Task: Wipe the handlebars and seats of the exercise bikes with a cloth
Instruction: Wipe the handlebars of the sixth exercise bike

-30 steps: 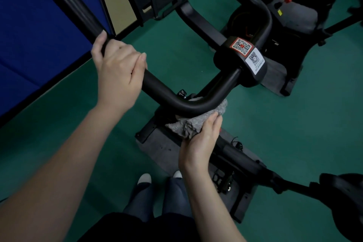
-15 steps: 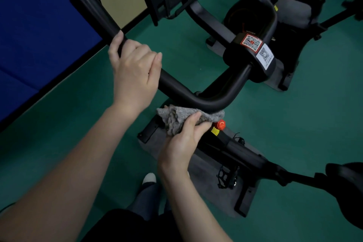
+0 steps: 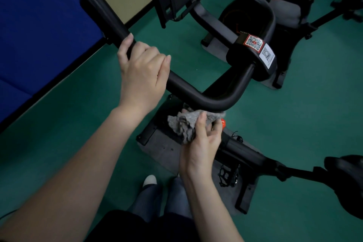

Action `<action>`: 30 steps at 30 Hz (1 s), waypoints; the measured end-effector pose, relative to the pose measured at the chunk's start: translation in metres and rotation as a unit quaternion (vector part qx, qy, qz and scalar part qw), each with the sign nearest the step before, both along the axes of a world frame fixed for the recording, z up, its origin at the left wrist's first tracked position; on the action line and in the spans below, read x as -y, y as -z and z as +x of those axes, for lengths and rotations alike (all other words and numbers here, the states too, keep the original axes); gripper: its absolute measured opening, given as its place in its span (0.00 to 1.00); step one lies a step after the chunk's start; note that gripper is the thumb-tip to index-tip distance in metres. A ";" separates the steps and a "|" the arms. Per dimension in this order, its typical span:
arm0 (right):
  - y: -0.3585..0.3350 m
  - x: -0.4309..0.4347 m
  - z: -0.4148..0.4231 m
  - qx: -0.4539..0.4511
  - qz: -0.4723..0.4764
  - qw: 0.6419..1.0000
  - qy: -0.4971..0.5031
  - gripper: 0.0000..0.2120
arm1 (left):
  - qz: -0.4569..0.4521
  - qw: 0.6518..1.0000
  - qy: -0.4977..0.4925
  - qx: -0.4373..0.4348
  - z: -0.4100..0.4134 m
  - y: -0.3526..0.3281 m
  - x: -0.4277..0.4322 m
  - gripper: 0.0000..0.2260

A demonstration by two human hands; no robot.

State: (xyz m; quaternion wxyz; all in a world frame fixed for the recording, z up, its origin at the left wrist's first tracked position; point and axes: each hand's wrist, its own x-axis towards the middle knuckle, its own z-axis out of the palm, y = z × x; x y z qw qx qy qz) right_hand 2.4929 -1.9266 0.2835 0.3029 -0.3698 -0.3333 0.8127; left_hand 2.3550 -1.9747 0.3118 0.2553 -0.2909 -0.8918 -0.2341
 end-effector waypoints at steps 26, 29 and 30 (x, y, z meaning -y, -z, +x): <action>-0.052 -0.070 0.012 0.272 0.676 0.678 -0.101 0.10 | 0.026 1.000 -0.004 -0.012 0.000 0.002 -0.003 0.18; -0.060 -0.063 0.005 0.294 0.692 0.642 -0.152 0.10 | 0.025 1.000 -0.001 -0.017 0.000 0.002 -0.003 0.17; -0.063 -0.064 0.004 0.297 0.693 0.635 -0.167 0.10 | 0.026 1.000 0.001 -0.017 0.000 0.002 -0.002 0.17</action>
